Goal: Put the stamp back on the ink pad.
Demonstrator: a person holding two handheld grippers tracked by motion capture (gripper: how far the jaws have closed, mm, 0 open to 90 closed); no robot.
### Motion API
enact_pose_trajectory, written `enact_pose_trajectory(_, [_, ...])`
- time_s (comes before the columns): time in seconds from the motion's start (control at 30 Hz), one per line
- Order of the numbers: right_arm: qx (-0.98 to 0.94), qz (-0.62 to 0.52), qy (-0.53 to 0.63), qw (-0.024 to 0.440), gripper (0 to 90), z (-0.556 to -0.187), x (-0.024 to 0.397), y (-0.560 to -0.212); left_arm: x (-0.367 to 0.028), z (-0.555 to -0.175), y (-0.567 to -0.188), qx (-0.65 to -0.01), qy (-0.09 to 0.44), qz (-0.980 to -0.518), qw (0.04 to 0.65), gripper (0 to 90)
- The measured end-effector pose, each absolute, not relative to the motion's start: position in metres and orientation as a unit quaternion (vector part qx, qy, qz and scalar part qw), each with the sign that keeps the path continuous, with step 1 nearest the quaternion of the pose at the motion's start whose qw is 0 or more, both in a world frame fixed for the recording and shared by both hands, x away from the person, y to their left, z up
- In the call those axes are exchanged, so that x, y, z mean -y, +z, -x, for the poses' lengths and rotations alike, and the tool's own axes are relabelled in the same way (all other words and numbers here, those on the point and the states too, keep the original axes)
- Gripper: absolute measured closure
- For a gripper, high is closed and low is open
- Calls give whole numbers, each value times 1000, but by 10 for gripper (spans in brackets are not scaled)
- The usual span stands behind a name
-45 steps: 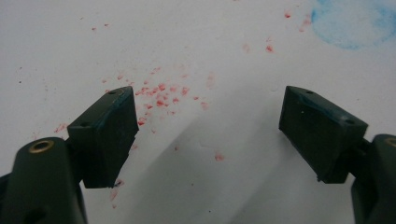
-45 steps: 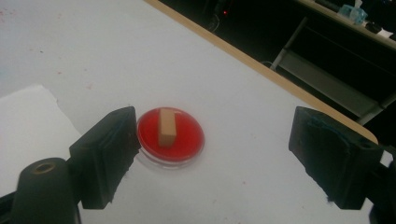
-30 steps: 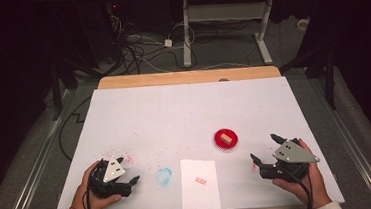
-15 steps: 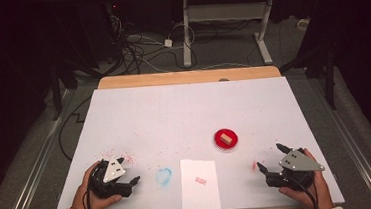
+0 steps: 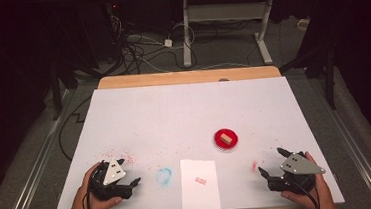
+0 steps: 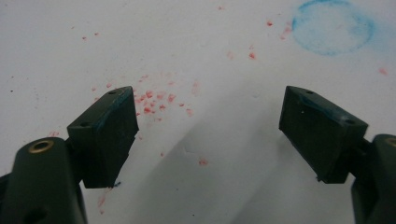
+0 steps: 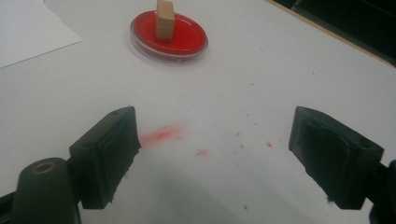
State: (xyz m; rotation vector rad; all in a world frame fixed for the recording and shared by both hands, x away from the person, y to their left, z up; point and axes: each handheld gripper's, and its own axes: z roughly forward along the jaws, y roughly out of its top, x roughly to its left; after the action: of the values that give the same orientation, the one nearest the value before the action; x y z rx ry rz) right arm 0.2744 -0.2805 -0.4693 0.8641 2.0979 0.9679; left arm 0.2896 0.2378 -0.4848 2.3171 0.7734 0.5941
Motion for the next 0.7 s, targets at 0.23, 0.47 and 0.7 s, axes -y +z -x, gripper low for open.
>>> enact_pose_trajectory(0.23, [-805,-321,365,339,163,-272,278,-468,-236,-289,-484,-286,229,-878,308,186])
enact_pose_trajectory(0.47, [-800,-322,373,344,163,-271,279,-465,-235,-290,-485,-287,227,-879,306,186])
enact_pose_trajectory(0.7, [-801,-318,372,346,163,-271,278,-465,-235,-290,-486,-291,221,-879,306,186])
